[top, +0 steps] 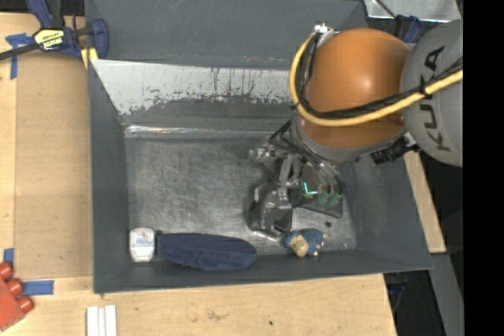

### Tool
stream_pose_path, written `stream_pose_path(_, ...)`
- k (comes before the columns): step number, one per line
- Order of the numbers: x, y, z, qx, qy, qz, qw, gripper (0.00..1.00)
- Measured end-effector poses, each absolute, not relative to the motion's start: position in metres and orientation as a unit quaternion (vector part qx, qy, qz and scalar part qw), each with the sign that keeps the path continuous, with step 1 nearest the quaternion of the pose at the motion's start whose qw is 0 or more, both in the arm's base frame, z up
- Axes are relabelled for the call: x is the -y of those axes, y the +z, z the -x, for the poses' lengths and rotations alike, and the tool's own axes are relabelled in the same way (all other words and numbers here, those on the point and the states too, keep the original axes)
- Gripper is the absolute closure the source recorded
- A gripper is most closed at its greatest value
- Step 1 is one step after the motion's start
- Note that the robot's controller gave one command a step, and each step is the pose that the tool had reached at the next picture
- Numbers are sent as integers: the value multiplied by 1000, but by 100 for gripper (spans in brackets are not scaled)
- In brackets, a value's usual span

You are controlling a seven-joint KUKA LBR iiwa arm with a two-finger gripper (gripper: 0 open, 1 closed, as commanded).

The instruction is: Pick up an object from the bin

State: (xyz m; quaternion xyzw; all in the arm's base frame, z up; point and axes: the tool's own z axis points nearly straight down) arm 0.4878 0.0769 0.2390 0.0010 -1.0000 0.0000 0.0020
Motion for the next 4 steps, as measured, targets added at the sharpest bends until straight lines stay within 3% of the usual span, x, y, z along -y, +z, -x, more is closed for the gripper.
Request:
stream_pose_path(1,-16,114,-493,1000,0,-1,-1,0)
stream_pose_path(2,-7,91,-509,998,0,67,-3,0)
stream_pose_path(3,-6,91,-511,998,0,69,-6,100)
stream_pose_path(4,-1,233,-494,999,0,35,-2,100)
